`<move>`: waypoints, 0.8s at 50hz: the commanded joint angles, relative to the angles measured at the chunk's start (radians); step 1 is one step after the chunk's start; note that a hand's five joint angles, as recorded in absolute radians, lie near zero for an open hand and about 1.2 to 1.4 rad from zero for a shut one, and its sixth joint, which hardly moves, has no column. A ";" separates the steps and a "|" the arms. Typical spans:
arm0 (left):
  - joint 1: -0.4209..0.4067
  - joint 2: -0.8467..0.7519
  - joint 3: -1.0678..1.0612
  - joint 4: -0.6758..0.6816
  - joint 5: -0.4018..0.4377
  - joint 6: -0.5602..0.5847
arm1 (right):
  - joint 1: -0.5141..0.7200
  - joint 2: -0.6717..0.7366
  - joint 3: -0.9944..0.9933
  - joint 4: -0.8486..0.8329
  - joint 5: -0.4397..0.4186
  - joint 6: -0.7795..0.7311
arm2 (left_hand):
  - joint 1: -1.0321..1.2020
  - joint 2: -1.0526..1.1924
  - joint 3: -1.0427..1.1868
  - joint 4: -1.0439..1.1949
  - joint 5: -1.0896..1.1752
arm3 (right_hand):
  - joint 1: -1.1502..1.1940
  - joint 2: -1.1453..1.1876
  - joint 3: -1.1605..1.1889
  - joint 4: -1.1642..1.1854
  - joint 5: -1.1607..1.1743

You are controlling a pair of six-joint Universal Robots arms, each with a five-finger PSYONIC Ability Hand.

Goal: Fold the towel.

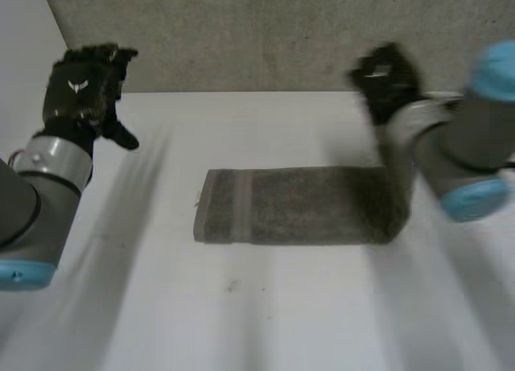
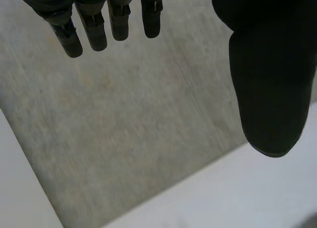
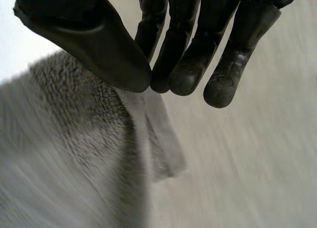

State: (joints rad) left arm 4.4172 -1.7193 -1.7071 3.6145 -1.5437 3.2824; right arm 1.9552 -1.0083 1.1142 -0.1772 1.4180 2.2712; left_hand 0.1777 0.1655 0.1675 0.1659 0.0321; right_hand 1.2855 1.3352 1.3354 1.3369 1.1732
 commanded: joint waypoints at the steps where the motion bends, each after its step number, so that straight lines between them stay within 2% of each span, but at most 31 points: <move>1: -0.018 0.000 0.129 -0.100 -0.003 -0.052 | 0.318 0.195 -0.149 0.001 -0.010 -0.013 | -0.003 0.009 0.007 0.009 -0.032 | 0.111 0.061 0.061 0.059 0.049; 7: -0.016 -0.003 0.178 -0.145 -0.004 -0.135 | 0.451 0.376 -0.208 0.005 -0.008 -0.015 | -0.003 0.009 0.007 0.009 -0.032 | 0.111 0.061 0.061 0.059 0.049; 10: -0.019 -0.014 0.178 -0.145 -0.004 -0.159 | 0.474 0.424 -0.214 0.011 -0.008 -0.025 | -0.003 0.009 0.007 0.009 -0.032 | 0.111 0.061 0.061 0.059 0.049; 15: -0.033 -0.033 0.176 -0.143 -0.003 -0.158 | 0.475 0.421 -0.211 0.018 -0.001 -0.035 | -0.003 0.009 0.007 0.009 -0.032 | 0.097 0.048 0.047 0.046 0.035; 16: -0.038 -0.042 0.176 -0.143 -0.003 -0.156 | 0.470 0.395 -0.206 0.018 0.010 -0.023 | -0.003 0.009 0.007 0.009 -0.032 | -0.403 -0.452 -0.453 -0.454 -0.465; 17: -0.039 -0.049 0.176 -0.142 -0.003 -0.158 | 0.470 0.395 -0.206 0.018 0.010 -0.022 | -0.003 0.009 0.007 0.009 -0.032 | -0.408 -0.457 -0.458 -0.459 -0.470; 18: -0.039 -0.049 0.176 -0.142 -0.003 -0.158 | 0.464 0.358 -0.194 0.018 0.018 -0.013 | -0.003 0.009 0.007 0.009 -0.032 | -0.922 -0.972 -0.972 -0.974 -0.985; 19: -0.041 -0.051 0.176 -0.142 -0.004 -0.158 | 0.458 0.311 -0.176 0.018 0.036 0.003 | -0.003 0.009 0.007 0.009 -0.032 | -1.111 -1.161 -1.161 -1.162 -1.173; 22: -0.041 -0.065 0.175 -0.142 -0.004 -0.162 | 0.442 0.255 -0.139 0.019 0.062 0.036 | -0.003 0.009 0.007 0.009 -0.032 | -1.111 -1.161 -1.161 -1.162 -1.173; 24: -0.041 -0.071 0.173 -0.142 -0.004 -0.162 | 0.387 0.141 -0.036 0.018 0.093 0.140 | -0.003 0.009 0.007 0.009 -0.032 | -1.111 -1.161 -1.161 -1.162 -1.173; 25: -0.041 -0.075 0.170 -0.142 -0.004 -0.162 | 0.387 0.140 -0.036 0.018 0.093 0.140 | -0.003 0.009 0.007 0.009 -0.032 | -1.111 -1.161 -1.161 -1.162 -1.173; 27: -0.042 -0.080 0.165 -0.140 -0.003 -0.162 | 0.317 0.038 0.079 0.018 0.099 0.267 | -0.003 0.009 0.007 0.009 -0.032 | -1.111 -1.161 -1.161 -1.162 -1.173; 28: -0.045 -0.088 0.164 -0.140 -0.003 -0.162 | 0.317 0.037 0.079 0.018 0.099 0.267 | -0.003 0.009 0.007 0.009 -0.032 | -1.111 -1.161 -1.161 -1.162 -1.173; 30: -0.051 -0.098 0.162 -0.140 -0.003 -0.162 | 0.251 -0.038 0.201 0.019 0.098 0.365 | -0.003 0.009 0.007 0.009 -0.032 | -1.111 -1.161 -1.161 -1.162 -1.173; 33: -0.071 -0.124 0.161 -0.140 -0.003 -0.159 | 0.218 -0.065 0.259 0.019 0.094 0.399 | -0.003 0.009 0.007 0.009 -0.032 | -1.111 -1.161 -1.161 -1.162 -1.173; 35: -0.081 -0.143 0.159 -0.140 -0.003 -0.158 | 0.148 -0.101 0.367 0.018 0.090 0.425 | -0.003 0.009 0.007 0.009 -0.032 | -1.111 -1.161 -1.161 -1.162 -1.173; 40: -0.113 -0.203 0.158 -0.140 -0.001 -0.152 | 0.042 -0.101 0.495 -0.004 0.075 0.421 | -0.003 0.009 0.007 0.009 -0.032 | -1.111 -1.161 -1.161 -1.162 -1.173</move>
State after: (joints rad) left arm 4.3346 -1.8688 -1.5485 3.4745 -1.5453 3.1259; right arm 2.1071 -1.1046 1.4699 -0.1627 1.5108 2.6911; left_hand 0.1777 0.1648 0.1675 0.1659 0.0321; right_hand 0.2343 0.2397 0.2418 0.2566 0.0599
